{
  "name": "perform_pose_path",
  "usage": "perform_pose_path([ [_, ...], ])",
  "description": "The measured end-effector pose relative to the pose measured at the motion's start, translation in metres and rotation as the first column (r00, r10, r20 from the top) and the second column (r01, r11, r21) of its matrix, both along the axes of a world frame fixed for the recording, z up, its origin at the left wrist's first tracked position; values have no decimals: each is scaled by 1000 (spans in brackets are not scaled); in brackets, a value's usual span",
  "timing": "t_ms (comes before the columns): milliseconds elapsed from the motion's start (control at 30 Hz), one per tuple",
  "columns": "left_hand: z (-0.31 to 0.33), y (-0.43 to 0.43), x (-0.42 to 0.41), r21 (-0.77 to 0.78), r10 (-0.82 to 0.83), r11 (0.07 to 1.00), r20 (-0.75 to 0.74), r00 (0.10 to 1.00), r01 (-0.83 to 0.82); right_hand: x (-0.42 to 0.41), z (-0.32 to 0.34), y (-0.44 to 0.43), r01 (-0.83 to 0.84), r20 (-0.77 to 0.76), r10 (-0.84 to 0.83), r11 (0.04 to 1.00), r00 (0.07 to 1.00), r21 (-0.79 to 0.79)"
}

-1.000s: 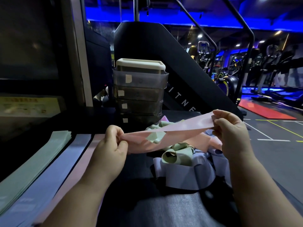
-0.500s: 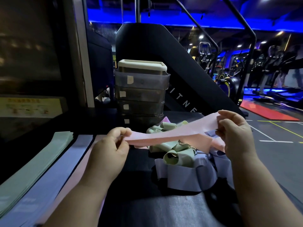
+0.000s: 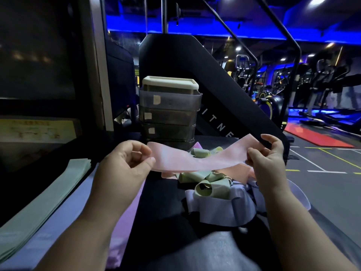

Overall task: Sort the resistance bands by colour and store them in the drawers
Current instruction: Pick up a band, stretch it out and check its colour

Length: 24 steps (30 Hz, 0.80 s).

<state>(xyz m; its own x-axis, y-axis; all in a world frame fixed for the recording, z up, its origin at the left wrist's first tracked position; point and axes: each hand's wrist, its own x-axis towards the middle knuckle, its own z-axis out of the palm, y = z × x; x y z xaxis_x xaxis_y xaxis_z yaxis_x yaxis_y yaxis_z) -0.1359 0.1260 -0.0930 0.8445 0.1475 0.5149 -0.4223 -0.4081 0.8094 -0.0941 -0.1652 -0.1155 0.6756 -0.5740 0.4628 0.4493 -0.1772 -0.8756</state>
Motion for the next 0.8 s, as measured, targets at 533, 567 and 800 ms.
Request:
perform_pose_path([
  [533,-35,95,-45,81,-85,989,-377,922,124,1,-1,77,-16,-80,-3,970,997,-244],
  [567,-37,99,-45,91,-76,989,-379,922,119,3,0,82,-15,-92,-10,965,996,-263],
  [800,-39,126,-49,112,-61,988,-356,933,108,41,9,129,-46,-187,14,984,982,-172],
])
